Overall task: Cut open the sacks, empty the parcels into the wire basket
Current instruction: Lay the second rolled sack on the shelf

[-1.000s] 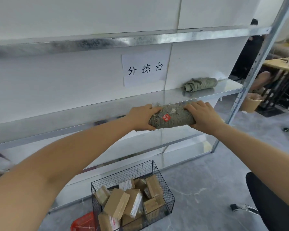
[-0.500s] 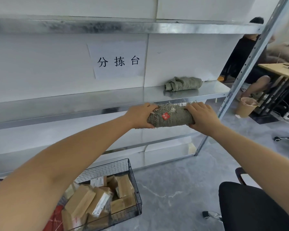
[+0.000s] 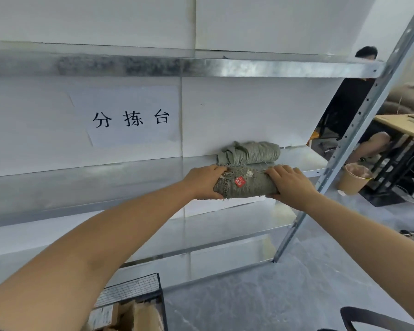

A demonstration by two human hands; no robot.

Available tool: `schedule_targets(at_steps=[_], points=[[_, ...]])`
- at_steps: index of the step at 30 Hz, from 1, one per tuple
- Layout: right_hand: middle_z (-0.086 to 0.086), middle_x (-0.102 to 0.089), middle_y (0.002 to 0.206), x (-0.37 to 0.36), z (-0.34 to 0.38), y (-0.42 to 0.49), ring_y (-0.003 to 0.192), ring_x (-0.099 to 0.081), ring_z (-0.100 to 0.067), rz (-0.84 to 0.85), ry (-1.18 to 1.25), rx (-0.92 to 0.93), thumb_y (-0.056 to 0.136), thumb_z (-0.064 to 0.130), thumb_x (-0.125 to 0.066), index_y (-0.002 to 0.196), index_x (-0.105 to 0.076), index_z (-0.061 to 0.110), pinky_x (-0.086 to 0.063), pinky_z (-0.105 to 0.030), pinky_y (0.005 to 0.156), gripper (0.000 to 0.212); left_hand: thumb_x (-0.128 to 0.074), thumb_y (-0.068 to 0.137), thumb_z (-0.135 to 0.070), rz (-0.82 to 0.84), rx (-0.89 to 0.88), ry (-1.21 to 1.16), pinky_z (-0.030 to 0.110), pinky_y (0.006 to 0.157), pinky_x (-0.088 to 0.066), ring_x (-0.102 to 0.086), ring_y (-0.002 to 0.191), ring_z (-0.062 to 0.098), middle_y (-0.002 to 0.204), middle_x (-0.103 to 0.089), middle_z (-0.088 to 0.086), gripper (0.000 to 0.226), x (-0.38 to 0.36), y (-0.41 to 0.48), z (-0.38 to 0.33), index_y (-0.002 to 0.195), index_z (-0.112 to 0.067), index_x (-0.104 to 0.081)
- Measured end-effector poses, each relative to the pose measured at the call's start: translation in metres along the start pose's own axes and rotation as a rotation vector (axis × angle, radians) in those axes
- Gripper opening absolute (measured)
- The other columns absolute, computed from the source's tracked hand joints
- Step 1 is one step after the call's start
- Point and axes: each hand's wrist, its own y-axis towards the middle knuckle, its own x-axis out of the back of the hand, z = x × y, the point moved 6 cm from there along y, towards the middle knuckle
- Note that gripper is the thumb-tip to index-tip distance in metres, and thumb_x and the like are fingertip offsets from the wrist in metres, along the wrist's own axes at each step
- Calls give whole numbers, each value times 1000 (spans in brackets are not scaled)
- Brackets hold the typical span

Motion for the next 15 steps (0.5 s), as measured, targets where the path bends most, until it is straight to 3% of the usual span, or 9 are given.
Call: schedule_targets(at_steps=[5,9,15], points=[[-11,-51,126,-27,-47,42,116,-48,-33,2,48,-12,80,33,-61,128,-45,11,-42,-44,93,55,-68,76,-42,-7,-18,-11,34,89,-44,-47,120,22,136,-46,2,81,-11,69,2,142,-24,-25],[-10,-52,127,-54,-77,73,119,-44,-34,14,62,22,76,29,-60,126,-47,13,-37,-41,97,55,-68,77,-42,19,15,16,35,92,-44,-44,124,22,142,-40,3,84,-31,114,8,143,-20,-23],[0,-42,139,-98,-121,138,126,-37,-26,53,45,72,87,34,-49,138,-32,20,-32,-35,101,55,-66,79,-40,63,135,31,36,92,-44,-44,124,23,141,-39,4,80,-58,183,26,143,-19,-23]])
